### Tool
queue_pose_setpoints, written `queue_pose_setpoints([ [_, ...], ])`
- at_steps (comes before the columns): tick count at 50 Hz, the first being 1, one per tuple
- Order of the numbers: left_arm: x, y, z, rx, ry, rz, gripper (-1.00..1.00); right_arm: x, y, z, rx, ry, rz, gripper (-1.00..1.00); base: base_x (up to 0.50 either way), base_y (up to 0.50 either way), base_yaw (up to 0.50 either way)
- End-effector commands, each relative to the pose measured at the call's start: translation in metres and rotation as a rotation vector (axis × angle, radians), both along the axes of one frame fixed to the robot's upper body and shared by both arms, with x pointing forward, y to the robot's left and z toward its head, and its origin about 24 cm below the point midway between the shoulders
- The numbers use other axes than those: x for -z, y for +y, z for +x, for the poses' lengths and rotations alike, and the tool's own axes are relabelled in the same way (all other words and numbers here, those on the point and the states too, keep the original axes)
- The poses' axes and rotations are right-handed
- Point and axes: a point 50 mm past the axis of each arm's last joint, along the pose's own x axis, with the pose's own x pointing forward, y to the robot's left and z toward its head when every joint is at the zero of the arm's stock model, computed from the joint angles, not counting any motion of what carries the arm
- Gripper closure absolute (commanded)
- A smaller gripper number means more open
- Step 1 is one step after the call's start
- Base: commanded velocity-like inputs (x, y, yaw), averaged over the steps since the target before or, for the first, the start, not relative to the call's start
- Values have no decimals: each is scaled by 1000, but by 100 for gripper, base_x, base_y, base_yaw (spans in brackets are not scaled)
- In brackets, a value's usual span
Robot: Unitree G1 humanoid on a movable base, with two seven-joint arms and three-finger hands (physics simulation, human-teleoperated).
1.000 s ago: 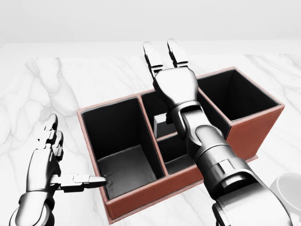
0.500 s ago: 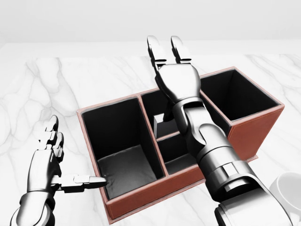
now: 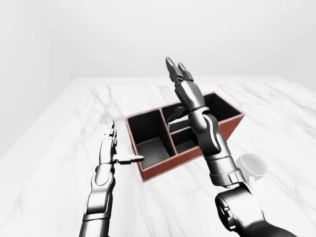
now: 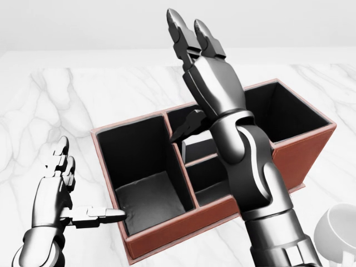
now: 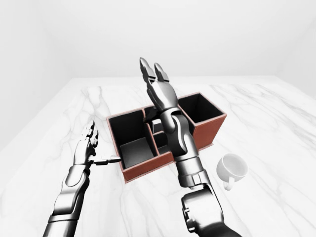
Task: Pick up the book and place it in the front compartment of the caddy.
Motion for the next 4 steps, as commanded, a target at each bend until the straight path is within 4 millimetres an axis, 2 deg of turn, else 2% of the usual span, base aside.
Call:
queue_pose_setpoints([
  [1,0,0,0,1,0,1,-100,-25,-10,-55,-131,-70,115,-100,0,0,0],
  [4,-1,0,0,0,-3,0,-100,-27,-17,-71,-127,-71,148,-100,0,0,0],
])
